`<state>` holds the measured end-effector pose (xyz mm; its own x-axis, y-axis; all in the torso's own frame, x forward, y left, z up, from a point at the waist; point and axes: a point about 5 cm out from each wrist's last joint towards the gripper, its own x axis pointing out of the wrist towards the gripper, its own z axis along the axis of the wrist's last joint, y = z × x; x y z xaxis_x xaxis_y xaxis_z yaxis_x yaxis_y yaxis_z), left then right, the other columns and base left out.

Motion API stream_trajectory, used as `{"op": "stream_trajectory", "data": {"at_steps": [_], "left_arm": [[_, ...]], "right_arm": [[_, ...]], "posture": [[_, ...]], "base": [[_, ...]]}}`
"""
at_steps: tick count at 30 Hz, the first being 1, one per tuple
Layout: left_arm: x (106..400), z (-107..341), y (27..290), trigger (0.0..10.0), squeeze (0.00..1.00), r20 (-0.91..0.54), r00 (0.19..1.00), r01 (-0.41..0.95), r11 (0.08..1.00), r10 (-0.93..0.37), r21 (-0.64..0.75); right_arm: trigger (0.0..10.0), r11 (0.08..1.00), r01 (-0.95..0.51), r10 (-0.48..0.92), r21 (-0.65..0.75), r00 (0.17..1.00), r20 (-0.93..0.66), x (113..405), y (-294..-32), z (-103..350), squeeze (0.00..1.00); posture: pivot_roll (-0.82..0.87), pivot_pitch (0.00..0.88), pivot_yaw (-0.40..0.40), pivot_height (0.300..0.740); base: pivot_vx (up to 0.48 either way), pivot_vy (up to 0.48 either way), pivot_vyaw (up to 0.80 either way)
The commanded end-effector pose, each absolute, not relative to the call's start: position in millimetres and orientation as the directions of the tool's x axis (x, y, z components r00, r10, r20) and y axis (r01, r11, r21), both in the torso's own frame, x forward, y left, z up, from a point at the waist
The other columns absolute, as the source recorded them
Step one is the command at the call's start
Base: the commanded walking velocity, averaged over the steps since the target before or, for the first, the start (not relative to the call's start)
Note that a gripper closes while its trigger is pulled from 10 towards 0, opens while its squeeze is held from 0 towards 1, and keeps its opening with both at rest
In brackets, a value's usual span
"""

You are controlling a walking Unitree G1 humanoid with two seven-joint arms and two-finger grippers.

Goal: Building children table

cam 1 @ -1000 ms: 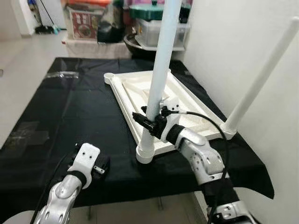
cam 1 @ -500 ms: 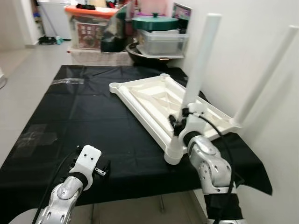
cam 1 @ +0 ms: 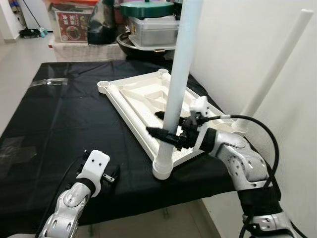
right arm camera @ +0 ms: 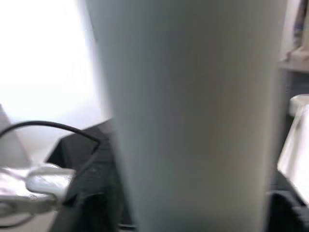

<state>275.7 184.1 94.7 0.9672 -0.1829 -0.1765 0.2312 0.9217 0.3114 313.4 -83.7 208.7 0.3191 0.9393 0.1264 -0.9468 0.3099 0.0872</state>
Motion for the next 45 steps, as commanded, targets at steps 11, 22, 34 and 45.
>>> {"op": "stream_trajectory", "data": {"at_steps": [11,22,34,45], "left_arm": [[264,88,192,10.0,0.0,-0.207,0.965,0.221,0.923,-0.16,0.315],[262,86,188,10.0,0.0,-0.21,0.962,0.233,0.921,-0.172,0.312],[264,86,186,10.0,0.0,-0.206,0.963,0.229,0.925,-0.171,0.304],[263,87,192,10.0,0.0,-0.21,0.966,0.214,0.925,-0.152,0.313]], "right_arm": [[0.0,0.977,0.212,-0.202,0.016,0.951,-0.233,340,-166,147,0.0],[10.0,0.969,-0.147,0.17,0.2,0.98,-0.102,328,-124,178,1.0],[10.0,0.444,-0.887,0.872,0.122,0.46,0.166,314,-90,225,0.0],[0.0,0.545,-0.809,0.813,0.219,0.574,0.095,324,-74,188,0.0]], "posture": [[0.16,0.0,-0.11,0.74],[0.15,0.0,-0.097,0.74],[0.16,0.0,-0.115,0.74],[0.18,0.0,-0.115,0.74]], "base": [[0.0,0.0,0.0],[0.0,0.0,0.0],[0.0,0.0,0.0],[0.0,0.0,0.0]]}}
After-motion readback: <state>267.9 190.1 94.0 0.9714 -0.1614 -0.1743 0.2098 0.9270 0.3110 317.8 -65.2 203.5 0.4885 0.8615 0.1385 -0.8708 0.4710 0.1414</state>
